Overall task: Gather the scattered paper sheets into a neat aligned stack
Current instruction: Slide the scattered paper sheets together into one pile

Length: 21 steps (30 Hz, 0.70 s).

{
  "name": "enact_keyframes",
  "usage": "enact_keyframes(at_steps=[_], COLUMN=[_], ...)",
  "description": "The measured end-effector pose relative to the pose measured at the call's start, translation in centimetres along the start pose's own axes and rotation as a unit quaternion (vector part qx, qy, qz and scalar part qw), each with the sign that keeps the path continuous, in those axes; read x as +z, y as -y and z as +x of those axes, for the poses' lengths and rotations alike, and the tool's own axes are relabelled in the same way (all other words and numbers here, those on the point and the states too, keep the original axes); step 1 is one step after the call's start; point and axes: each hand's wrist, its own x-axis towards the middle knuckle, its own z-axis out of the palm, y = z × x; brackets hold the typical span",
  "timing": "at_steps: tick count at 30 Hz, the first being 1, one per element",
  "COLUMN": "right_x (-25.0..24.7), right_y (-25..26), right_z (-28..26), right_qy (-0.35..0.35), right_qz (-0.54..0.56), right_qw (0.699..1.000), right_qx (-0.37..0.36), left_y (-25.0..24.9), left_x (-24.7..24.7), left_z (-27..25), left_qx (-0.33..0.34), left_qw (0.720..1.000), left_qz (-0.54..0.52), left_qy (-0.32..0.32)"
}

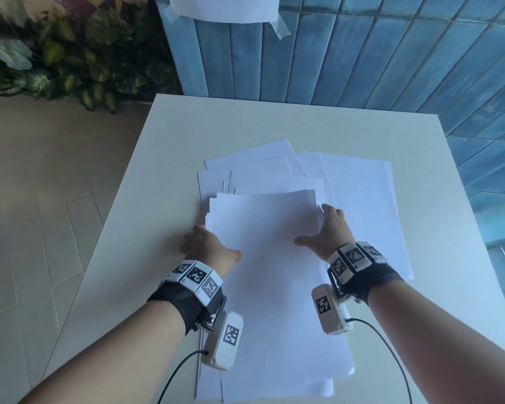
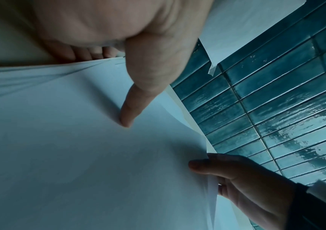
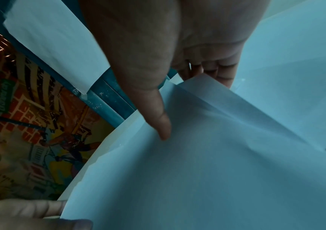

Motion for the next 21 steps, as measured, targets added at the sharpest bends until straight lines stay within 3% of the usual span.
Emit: enact_keyframes(at_steps=[5, 8, 13, 21], right_x=[-0.3, -0.4, 0.3, 0.3], right_y=[-1.7, -1.9, -1.3, -2.3], right_z=[0.4, 0.9, 0.1, -1.1], right_qy=[-0.066, -0.046, -0.018, -0.061], right_qz=[-0.036, -0.042, -0.04, 0.014], right_qw=[0.997, 0.998, 0.998, 0.996], right_qx=[0.008, 0.019, -0.035, -0.064], left_y=[0.7, 0.1, -1.2, -0.5], left_x=[0.2, 0.2, -0.1, -0.1], left_z=[-0.1, -0.2, -0.5, 0.3], left_qx=[0.017, 0.022, 0.003, 0.01], left_qw=[1.0, 1.0, 1.0, 1.0], left_qz=[-0.016, 0.001, 0.003, -0.005], left_qy=[-0.021, -0.012, 0.008, 0.018])
